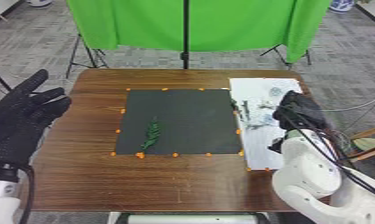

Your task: Arrange flowers

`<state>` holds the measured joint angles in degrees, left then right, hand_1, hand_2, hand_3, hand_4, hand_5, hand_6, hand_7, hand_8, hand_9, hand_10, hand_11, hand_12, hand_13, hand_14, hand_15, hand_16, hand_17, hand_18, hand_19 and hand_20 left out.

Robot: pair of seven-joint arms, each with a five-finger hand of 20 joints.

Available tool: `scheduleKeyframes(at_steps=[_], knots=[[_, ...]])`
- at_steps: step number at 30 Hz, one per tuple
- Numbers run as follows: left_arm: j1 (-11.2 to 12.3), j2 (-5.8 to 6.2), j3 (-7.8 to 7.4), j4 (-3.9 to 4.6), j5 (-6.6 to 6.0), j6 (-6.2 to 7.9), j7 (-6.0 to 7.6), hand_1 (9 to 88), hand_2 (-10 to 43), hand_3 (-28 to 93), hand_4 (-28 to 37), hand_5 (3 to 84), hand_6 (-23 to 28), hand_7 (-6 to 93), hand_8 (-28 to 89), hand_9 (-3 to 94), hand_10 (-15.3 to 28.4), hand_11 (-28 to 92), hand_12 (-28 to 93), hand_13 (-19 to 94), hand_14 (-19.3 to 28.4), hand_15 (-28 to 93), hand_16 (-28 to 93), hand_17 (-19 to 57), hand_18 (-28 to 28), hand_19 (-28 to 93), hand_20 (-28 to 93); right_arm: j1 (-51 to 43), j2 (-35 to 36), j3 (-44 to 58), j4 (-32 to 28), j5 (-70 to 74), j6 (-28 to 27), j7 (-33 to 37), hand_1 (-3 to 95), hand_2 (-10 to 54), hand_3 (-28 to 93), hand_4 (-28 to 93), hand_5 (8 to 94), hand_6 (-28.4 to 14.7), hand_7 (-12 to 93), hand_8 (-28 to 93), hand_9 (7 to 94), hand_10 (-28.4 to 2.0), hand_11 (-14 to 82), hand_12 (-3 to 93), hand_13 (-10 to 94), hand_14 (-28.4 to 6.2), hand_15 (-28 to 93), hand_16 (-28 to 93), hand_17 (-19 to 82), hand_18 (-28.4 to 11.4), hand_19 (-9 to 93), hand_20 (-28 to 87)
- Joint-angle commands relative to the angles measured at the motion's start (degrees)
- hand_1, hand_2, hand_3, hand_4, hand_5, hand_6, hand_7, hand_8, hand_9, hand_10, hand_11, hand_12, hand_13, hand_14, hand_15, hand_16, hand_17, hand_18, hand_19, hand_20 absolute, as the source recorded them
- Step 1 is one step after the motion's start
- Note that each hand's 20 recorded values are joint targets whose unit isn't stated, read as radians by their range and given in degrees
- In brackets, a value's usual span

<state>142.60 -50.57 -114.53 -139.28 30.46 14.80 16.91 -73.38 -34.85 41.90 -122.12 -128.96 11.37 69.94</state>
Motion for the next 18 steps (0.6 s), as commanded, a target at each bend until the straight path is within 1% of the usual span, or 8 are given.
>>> scheduleKeyframes(at_steps=[1,4,6,7,8,9,16,18], knots=[[-2.6,0.75,0.11,-0.17,0.81,0.77,-3.80,24.6,6.6,77,-20.3,31.7,7.7,16.4,-10,33.0,21.3,29,13,25,28.4,55,-9,-6.8,27.0,60,24,16.0,-15.3,-9.3,4.0,4.3,-4.3,-6.6,56.9,-9.5,68,-28,89.8,-1.2,17,7,93.7,-8.3,35.5,14.8,94,-3.4,53,17,62,-15.3,93,3],[-4.1,1.17,0.45,-0.03,0.95,1.09,-4.77,24.7,6.6,77,-20.3,31.6,7.7,16.4,-10,33.2,21.3,29,13,26,28.4,55,-9,-6.8,27.1,60,24,18.3,-20.2,-12.0,7.1,6.3,-6.1,-7.9,56.7,-9.5,68,-28,89.8,-1.3,17,7,93.7,-8.2,35.9,14.7,94,-3.3,53,17,62,-15.4,93,4],[-4.4,1.27,0.21,-0.10,1.15,0.85,-5.21,24.8,6.7,77,-20.3,31.6,7.7,16.3,-10,33.2,21.4,29,13,26,28.4,55,-9,-6.8,27.1,61,24,19.2,-23.0,-13.2,9.2,8.0,-7.1,-8.3,56.5,-9.5,69,-28,89.8,-1.3,17,7,93.7,-8.2,36.1,14.6,94,-3.3,53,17,62,-15.4,93,4],[-5.4,1.52,0.55,0.18,1.26,0.71,-5.89,24.8,6.7,77,-20.3,31.6,7.7,16.2,-10,33.2,21.4,29,13,26,28.4,55,-9,-6.8,27.2,61,24,19.5,-24.2,-13.5,10.1,9.0,-7.3,-8.2,56.5,-9.5,69,-28,89.8,-1.3,17,7,93.7,-8.2,36.1,14.6,94,-3.4,53,17,62,-15.4,93,4],[-5.6,1.81,0.59,0.27,1.16,0.55,-5.84,24.8,6.8,77,-20.3,31.5,7.8,16.2,-10,33.2,21.4,29,13,26,28.4,55,-9,-6.8,27.2,61,24,20.2,-25.1,-14.4,11.0,9.8,-7.2,-8.1,56.4,-9.5,69,-28,89.7,-1.4,17,7,93.7,-8.1,36.1,14.6,94,-3.3,53,17,62,-15.4,93,4],[-6.3,1.81,0.73,0.36,1.29,0.56,-6.64,24.8,6.9,77,-20.3,31.5,7.8,16.2,-10,33.2,21.4,29,13,26,28.4,55,-9,-6.8,27.2,61,24,20.5,-26.1,-15.1,12.0,10.0,-7.3,-8.1,56.3,-9.5,69,-28,89.7,-1.4,17,7,93.7,-8.1,36.2,14.5,94,-3.4,54,17,62,-15.4,93,4],[-7.7,2.73,1.81,0.85,1.15,-0.17,-5.85,25.0,7.1,76,-19.8,31.4,7.9,15.9,-10,33.1,21.6,28,13,26,28.4,55,-9,-6.9,27.5,61,24,24.0,-30.3,-19.7,17.8,14.5,-8.1,-7.1,55.6,-9.5,69,-28,89.5,-1.6,17,7,93.7,-7.9,36.9,14.5,94,-3.3,54,16,62,-15.5,93,5],[-9.1,3.14,2.63,1.36,1.10,-0.63,-5.91,24.9,7.1,76,-19.6,31.4,8.0,15.8,-10,32.9,21.7,28,13,26,28.4,55,-9,-6.8,27.5,61,24,25.5,-31.1,-21.6,19.3,16.3,-7.5,-6.4,55.3,-9.5,69,-28,89.4,-1.6,17,7,93.7,-7.9,37.0,14.4,94,-3.3,54,16,62,-15.5,93,6]])
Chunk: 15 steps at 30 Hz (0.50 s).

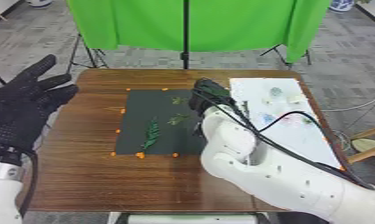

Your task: Arrange flowers

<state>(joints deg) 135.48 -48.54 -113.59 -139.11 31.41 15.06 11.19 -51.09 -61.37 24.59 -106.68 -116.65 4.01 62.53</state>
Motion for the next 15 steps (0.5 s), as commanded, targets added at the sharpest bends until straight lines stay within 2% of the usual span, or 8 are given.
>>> scheduleKeyframes(at_steps=[1,5,7,9,10,13,14,15], knots=[[-2.0,1.32,1.66,1.29,0.08,-1.13,0.13,24.9,7.1,76,-19.6,31.3,8.0,15.8,-10,32.9,21.6,28,13,26,28.4,55,-9,-6.9,27.5,61,24,4.1,-5.1,-5.4,5.0,4.3,-0.2,1.4,55.0,-9.5,69,-28,89.4,-1.6,17,7,93.7,-7.9,37.2,14.5,94,-3.3,54,16,62,-15.5,93,6],[-4.1,2.29,2.77,1.98,0.20,-2.20,0.83,24.8,7.1,76,-19.4,31.1,7.9,15.8,-10,32.3,21.4,28,13,25,28.4,54,-9,-6.9,27.5,61,24,6.6,-6.8,-7.9,8.9,6.4,0.4,3.4,54.0,-9.5,69,-28,89.2,-1.5,17,7,93.7,-7.9,37.9,14.5,94,-3.4,55,16,62,-15.6,93,6],[-5.3,2.60,3.36,2.31,0.16,-2.50,0.48,24.8,7.1,76,-19.2,31.0,7.9,15.7,-10,32.1,21.2,28,13,25,28.4,54,-9,-6.9,27.4,61,24,7.8,-7.2,-9.1,10.5,7.3,1.0,4.5,53.7,-9.5,69,-28,89.2,-1.5,17,7,93.7,-7.8,38.1,14.4,94,-3.3,55,16,62,-15.7,93,7],[-5.0,2.86,3.02,2.26,0.19,-2.75,0.86,24.8,7.0,76,-19.1,31.0,7.8,15.8,-10,32.0,21.2,28,13,25,28.4,54,-9,-6.9,27.3,61,24,8.0,-8.4,-9.1,12.0,8.1,1.2,5.8,53.0,-9.5,69,-28,89.3,-1.4,17,6,93.7,-7.9,38.6,14.3,94,-3.4,56,16,63,-15.8,93,7],[-5.7,3.22,3.39,2.47,0.06,-2.64,0.82,24.7,7.0,76,-19.1,31.0,7.8,15.8,-10,32.0,21.2,28,13,25,28.4,55,-9,-6.9,27.3,60,24,8.4,-8.7,-9.3,12.6,8.6,1.9,6.6,52.7,-9.5,69,-28,89.4,-1.4,17,6,93.7,-7.9,38.8,14.3,94,-3.4,56,16,63,-15.8,93,7],[-5.9,3.67,3.51,2.28,0.14,-2.23,0.51,24.7,7.0,76,-19.1,30.9,7.8,15.9,-10,31.8,21.2,28,13,25,28.4,55,-9,-6.9,27.2,60,24,9.9,-10.2,-10.8,14.5,9.6,4.4,9.1,52.4,-9.5,69,-28,89.6,-1.3,17,6,93.7,-7.7,40.0,14.1,94,-3.4,57,16,64,-15.8,93,8],[-6.3,3.78,3.63,2.32,0.19,-2.24,-0.10,24.7,7.0,76,-19.1,30.9,7.8,15.9,-10,31.8,21.1,28,13,25,28.4,55,-9,-6.9,27.2,60,24,10.0,-10.8,-10.7,15.2,10.6,4.6,10.1,52.4,-9.5,70,-28,90.0,-1.4,17,7,93.7,-7.6,40.6,13.9,94,-3.3,58,16,65,-15.7,93,9],[-6.1,4.09,3.52,2.24,0.09,-2.16,0.10,24.7,7.0,76,-19.1,30.9,7.8,15.9,-10,31.8,21.1,28,13,25,28.4,55,-9,-6.9,27.2,60,24,9.9,-11.4,-10.1,15.6,11.7,4.3,10.8,52.4,-9.5,70,-28,90.6,-1.6,17,7,93.7,-7.7,41.6,12.7,94,-3.2,59,14,65,-15.7,93,9]])
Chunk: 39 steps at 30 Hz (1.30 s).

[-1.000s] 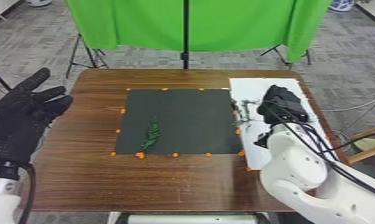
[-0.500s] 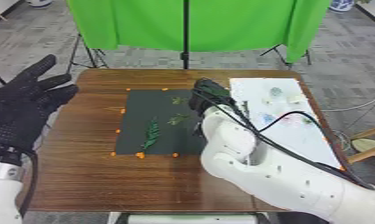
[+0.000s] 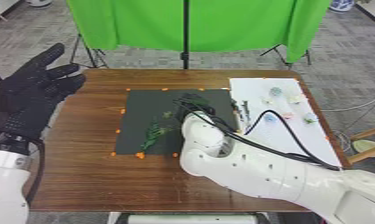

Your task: Arrange flowers

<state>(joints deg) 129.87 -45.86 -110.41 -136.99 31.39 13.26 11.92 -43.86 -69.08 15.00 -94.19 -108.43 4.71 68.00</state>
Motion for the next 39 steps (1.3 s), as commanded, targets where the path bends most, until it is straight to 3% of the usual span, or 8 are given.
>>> scheduleKeyframes(at_steps=[1,8,16,24,29,34,37,39], knots=[[-0.3,1.65,0.27,-0.03,0.06,-0.01,-0.42,24.7,6.9,77,-19.0,31.0,7.8,16.0,-10,31.8,21.1,28,13,25,28.4,55,-9,-6.9,27.2,60,24,2.5,-4.3,0.2,3.6,4.4,3.4,5.8,52.5,-9.5,70,-28,90.8,-1.6,16,7,93.7,-7.8,42.3,12.5,94,-3.1,60,14,66,-15.7,93,9],[0.2,2.08,-0.10,-0.25,-0.17,0.48,0.13,24.7,6.8,77,-19.0,31.0,7.8,16.0,-10,31.8,21.1,29,13,25,28.4,55,-9,-6.9,27.2,60,24,1.4,-5.4,1.6,3.4,6.8,-0.7,5.7,51.0,-7.4,70,-27,91.5,-2.1,15,7,93.7,-7.5,43.5,12.0,94,-3.0,61,13,68,-15.2,93,8],[0.7,1.62,-0.12,-0.25,-0.23,0.62,-0.13,24.6,6.7,77,-19.1,31.0,7.7,16.2,-10,31.7,20.9,29,13,24,28.4,55,-9,-6.9,27.1,60,24,-0.4,-3.7,0.8,1.4,5.8,-3.1,5.2,46.7,-8.8,69,-26,86.1,-3.6,12,4,93.7,-8.5,40.4,11.8,94,-3.8,59,13,67,-15.7,93,5],[2.1,0.88,-0.75,-0.50,-0.42,0.77,-0.17,24.6,6.6,77,-19.3,31.2,7.7,16.4,-10,31.8,20.9,29,13,24,28.4,55,-9,-6.9,27.0,60,24,-0.1,-0.6,-0.7,-1.8,4.7,-1.1,4.2,43.7,-8.8,70,-25,82.7,-3.5,11,1,93.7,-9.4,38.1,12.8,94,-4.5,57,14,65,-17.0,93,6],[3.5,0.17,-1.48,-0.89,-0.10,0.65,0.33,24.5,6.5,77,-19.6,31.4,7.7,16.5,-10,32.0,20.9,29,13,25,28.4,55,-9,-6.9,26.9,60,24,1.7,2.7,-1.8,-5.1,3.6,4.1,2.8,41.6,-8.2,71,-25,79.5,-3.4,12,-2,93.7,-9.6,37.3,13.2,94,-4.6,56,14,64,-17.1,93,5],[2.3,0.18,-0.36,-0.38,-0.08,0.34,0.24,24.5,6.5,77,-19.7,31.5,7.6,16.6,-10,32.4,21.0,29,13,25,28.4,55,-9,-6.8,26.9,60,24,0.6,5.1,0.9,-7.6,1.9,6.3,1.5,38.8,-6.6,71,-23,73.1,-4.1,12,-11,93.7,-9.9,36.0,13.4,94,-4.8,55,15,64,-17.3,93,6],[2.7,0.14,-0.42,-0.49,-0.04,0.09,0.74,24.5,6.5,78,-19.8,31.6,7.6,16.7,-10,32.4,21.0,29,13,25,28.4,55,-9,-6.8,26.9,60,24,0.1,8.2,1.4,-10.7,1.5,7.3,1.4,37.4,-5.7,71,-23,69.5,-4.7,11,-11,93.7,-10.2,35.2,13.6,94,-4.9,55,15,63,-17.7,93,6],[2.9,-0.14,-0.87,-0.66,0.19,-0.16,0.24,24.5,6.5,78,-19.8,31.6,7.7,16.7,-10,32.4,21.0,29,13,25,28.4,55,-9,-6.8,26.9,60,24,-2.3,10.3,3.6,-13.1,1.5,6.5,0.4,36.1,-4.7,71,-23,69.0,-4.8,11,-11,93.7,-10.4,35.1,13.7,94,-4.9,55,15,63,-17.8,93,6]])
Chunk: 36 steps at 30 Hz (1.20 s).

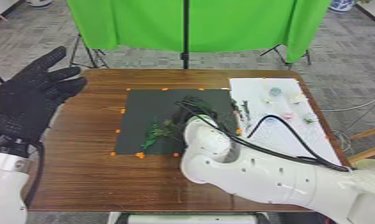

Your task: Arrange flowers

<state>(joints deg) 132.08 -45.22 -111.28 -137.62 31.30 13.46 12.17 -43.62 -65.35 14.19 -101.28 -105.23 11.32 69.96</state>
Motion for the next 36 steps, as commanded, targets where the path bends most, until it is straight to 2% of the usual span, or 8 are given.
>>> scheduleKeyframes(at_steps=[1,5,12,15,18,22,32,36], knots=[[0.5,-0.83,0.07,0.05,0.24,-0.44,-0.01,24.5,6.5,78,-19.8,31.6,7.7,16.7,-10,32.5,21.0,29,13,25,28.4,55,-9,-6.8,26.9,60,24,-2.6,8.1,3.8,-7.1,-1.3,0.9,-1.4,35.7,-4.4,71,-23,68.9,-4.9,11,-11,93.7,-10.4,35.1,13.7,94,-4.9,55,15,63,-17.8,93,6],[1.6,-1.64,-0.70,-0.29,0.21,0.00,0.01,24.4,6.4,78,-19.8,31.7,7.7,16.6,-10,32.5,21.0,29,13,25,28.4,55,-9,-6.8,26.8,60,24,-8.1,11.1,7.1,-9.9,-0.4,-2.3,-2.0,32.9,-2.2,71,-23,70.0,-5.5,11,-11,93.7,-10.8,35.2,13.8,94,-5.1,55,15,63,-18.0,93,7],[4.2,-2.44,-1.78,-0.99,-0.04,0.56,1.78,24.2,6.1,78,-20.3,31.8,7.5,16.6,-10,32.8,21.0,29,13,25,28.4,55,-9,-6.8,26.8,60,24,-11.5,13.0,8.0,-11.0,1.8,-4.8,-2.1,29.7,1.5,71,-22,69.9,-6.0,11,-11,93.7,-11.7,34.1,14.1,94,-5.7,55,16,62,-19.5,93,9],[5.9,-2.70,-1.99,-0.76,-0.95,0.94,3.73,24.2,6.1,78,-20.6,31.8,7.5,16.7,-10,32.9,21.0,29,13,25,28.4,56,-9,-6.8,26.7,61,24,-12.0,13.0,7.7,-10.8,1.9,-7.2,-2.0,28.8,2.4,71,-22,69.3,-6.3,10,-11,93.7,-11.9,33.7,14.1,94,-5.9,54,16,61,-19.8,93,10],[9.2,-3.83,-3.42,-1.26,-1.57,1.02,5.99,23.3,6.7,78,-21.4,32.0,7.4,16.8,-10,33.2,20.9,29,13,25,28.4,56,-9,-6.8,26.7,61,24,-11.6,13.1,6.3,-11.0,2.3,-7.8,-2.2,28.5,3.0,71,-22,69.2,-6.5,10,-11,93.7,-12.0,33.4,14.2,94,-6.2,54,16,61,-19.9,93,10],[11.9,-5.01,-4.75,-1.86,-1.85,1.57,7.10,21.9,7.2,78,-23.1,32.5,7.3,17.0,-11,33.6,20.9,30,13,26,28.4,56,-9,-6.8,26.7,60,24,-11.7,12.8,5.4,-11.2,2.4,-10.0,-2.8,28.1,3.6,70,-22,69.1,-6.6,10,-10,93.7,-12.2,32.8,14.4,94,-6.2,53,16,61,-20.2,93,10],[9.4,-4.70,-3.43,-1.26,-1.40,0.81,4.90,21.7,7.1,79,-24.3,32.5,7.3,16.9,-11,33.9,21.0,30,13,26,28.4,56,-10,-6.6,26.6,60,25,-11.2,10.7,3.6,-11.5,3.8,-12.7,-5.8,28.0,4.7,70,-21,68.6,-6.5,10,-10,93.7,-12.6,31.9,14.8,94,-6.2,53,17,59,-20.7,93,11],[9.2,-4.50,-3.01,-1.23,-1.45,0.87,5.15,21.9,7.1,79,-24.3,32.5,7.3,16.9,-11,34.0,21.0,30,13,26,28.4,56,-10,-6.6,26.5,60,25,-11.3,9.9,3.7,-11.8,4.2,-13.7,-6.4,28.0,4.9,70,-21,68.2,-6.4,10,-10,93.7,-12.7,31.2,15.1,94,-6.2,52,17,59,-20.8,93,11]])
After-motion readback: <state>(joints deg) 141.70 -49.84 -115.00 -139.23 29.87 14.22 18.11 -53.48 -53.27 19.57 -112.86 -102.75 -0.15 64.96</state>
